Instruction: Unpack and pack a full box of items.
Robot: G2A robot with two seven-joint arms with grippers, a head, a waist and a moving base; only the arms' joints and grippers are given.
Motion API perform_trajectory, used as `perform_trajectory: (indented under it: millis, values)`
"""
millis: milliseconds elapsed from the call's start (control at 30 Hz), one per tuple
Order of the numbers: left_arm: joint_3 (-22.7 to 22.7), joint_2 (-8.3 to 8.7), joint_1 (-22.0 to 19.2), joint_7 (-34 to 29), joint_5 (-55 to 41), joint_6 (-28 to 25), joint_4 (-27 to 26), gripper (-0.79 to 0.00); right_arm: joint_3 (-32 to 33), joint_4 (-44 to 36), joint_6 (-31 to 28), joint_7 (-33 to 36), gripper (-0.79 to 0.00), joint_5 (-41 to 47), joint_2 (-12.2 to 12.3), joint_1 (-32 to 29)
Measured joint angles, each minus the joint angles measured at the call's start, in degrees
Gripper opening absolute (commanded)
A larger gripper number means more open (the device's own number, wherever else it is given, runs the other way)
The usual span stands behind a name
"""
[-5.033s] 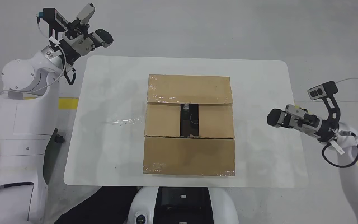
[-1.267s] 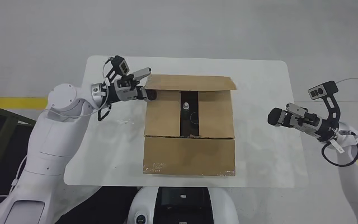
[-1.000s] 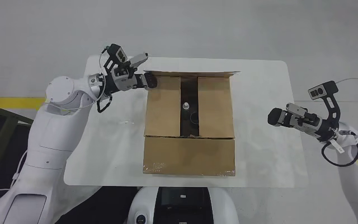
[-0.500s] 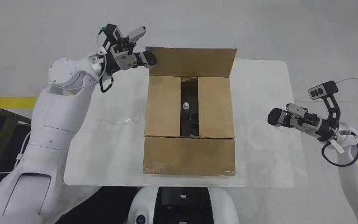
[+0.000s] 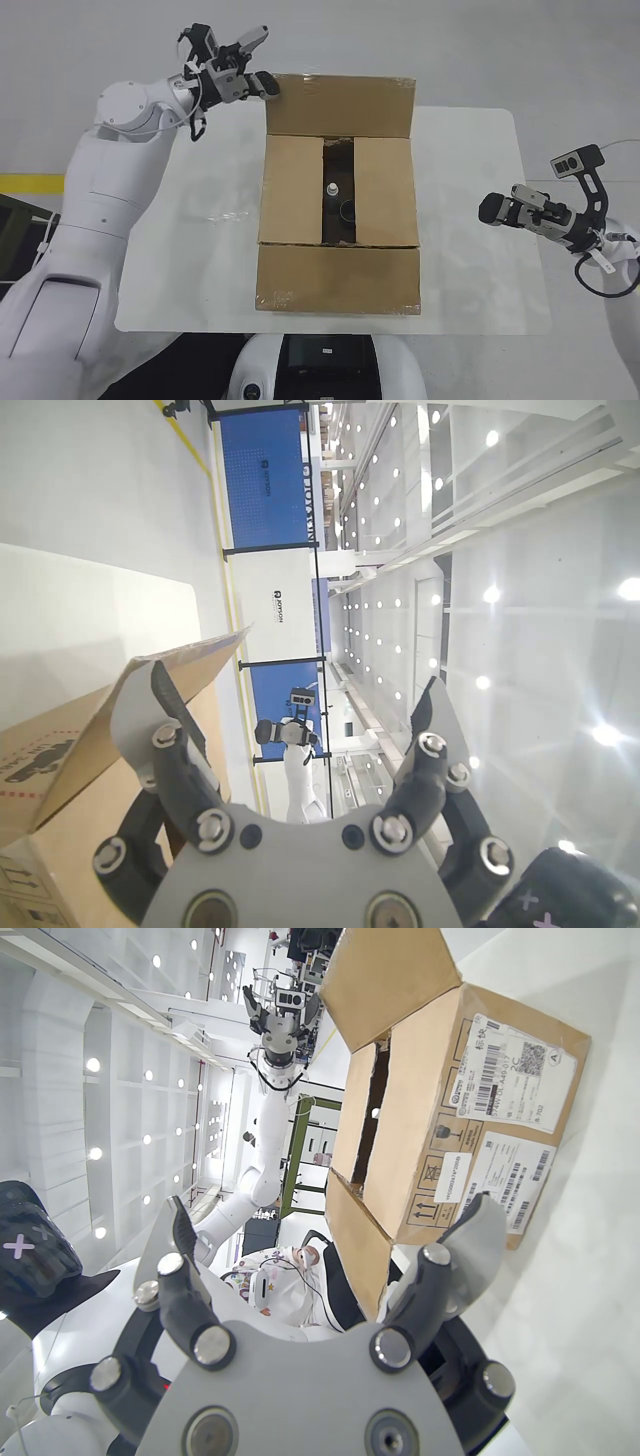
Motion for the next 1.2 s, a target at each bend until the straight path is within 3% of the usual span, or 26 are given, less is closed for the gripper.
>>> perform_trajectory:
  millis: [400, 667, 1200]
  values:
    - [4.3, -2.56, -2.7, 2.9, 5.6, -1.5, 8.0, 0.0, 0.0, 0.0, 0.0, 0.0, 0.0, 0.0, 0.0, 0.0]
    - [6.0, -3.94, -3.0, 1.3, 6.8, -0.3, 12.6, 0.0, 0.0, 0.0, 0.0, 0.0, 0.0, 0.0, 0.0, 0.0]
    - [6.0, -4.95, -2.9, -0.4, 10.2, -1.6, 17.7, 0.0, 0.0, 0.0, 0.0, 0.0, 0.0, 0.0, 0.0, 0.0]
